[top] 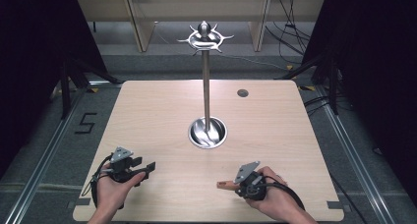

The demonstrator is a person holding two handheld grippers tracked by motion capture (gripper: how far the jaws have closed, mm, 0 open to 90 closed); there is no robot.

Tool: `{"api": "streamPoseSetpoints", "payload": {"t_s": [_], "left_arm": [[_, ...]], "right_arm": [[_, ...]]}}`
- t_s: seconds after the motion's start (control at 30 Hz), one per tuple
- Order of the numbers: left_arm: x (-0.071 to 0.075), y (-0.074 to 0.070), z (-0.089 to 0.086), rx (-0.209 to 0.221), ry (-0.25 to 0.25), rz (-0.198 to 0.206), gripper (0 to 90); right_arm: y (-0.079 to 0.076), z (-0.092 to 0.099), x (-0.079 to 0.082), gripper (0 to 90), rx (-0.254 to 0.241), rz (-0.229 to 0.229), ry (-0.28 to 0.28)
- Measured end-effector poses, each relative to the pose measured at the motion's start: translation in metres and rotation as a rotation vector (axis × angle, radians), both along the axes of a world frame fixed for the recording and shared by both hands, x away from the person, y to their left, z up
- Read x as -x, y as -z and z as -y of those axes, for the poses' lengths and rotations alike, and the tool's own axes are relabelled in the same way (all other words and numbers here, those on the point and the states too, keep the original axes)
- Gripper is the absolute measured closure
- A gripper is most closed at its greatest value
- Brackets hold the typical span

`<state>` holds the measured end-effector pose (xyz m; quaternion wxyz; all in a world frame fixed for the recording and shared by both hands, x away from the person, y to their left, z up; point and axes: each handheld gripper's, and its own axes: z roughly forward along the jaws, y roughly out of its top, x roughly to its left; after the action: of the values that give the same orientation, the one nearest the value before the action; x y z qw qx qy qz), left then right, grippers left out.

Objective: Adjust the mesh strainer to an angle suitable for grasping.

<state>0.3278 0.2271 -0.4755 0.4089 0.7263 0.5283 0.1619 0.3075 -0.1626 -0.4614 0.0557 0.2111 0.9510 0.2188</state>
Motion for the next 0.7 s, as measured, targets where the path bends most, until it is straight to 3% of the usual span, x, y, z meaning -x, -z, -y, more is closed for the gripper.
{"api": "streamPoseSetpoints", "payload": {"t_s": [0.2, 0.27, 0.5, 0.7], "left_arm": [[0.0, 0.0, 0.0, 0.004, -0.002, -0.002, 39.5], [0.0, 0.0, 0.0, 0.004, -0.005, 0.001, 39.4], [0.0, 0.0, -0.001, 0.006, -0.002, -0.002, 39.4], [0.0, 0.001, 0.0, 0.003, -0.001, -0.001, 39.3]], "right_arm": [[0.005, -0.023, -0.002, 90.0, 0.037, -0.006, -0.032], [0.007, -0.028, -0.004, 90.0, 0.052, -0.011, -0.019], [0.012, -0.035, -0.016, 90.0, 0.08, -0.018, -0.036], [0.013, -0.037, -0.026, 90.0, 0.089, -0.003, 0.001]]}}
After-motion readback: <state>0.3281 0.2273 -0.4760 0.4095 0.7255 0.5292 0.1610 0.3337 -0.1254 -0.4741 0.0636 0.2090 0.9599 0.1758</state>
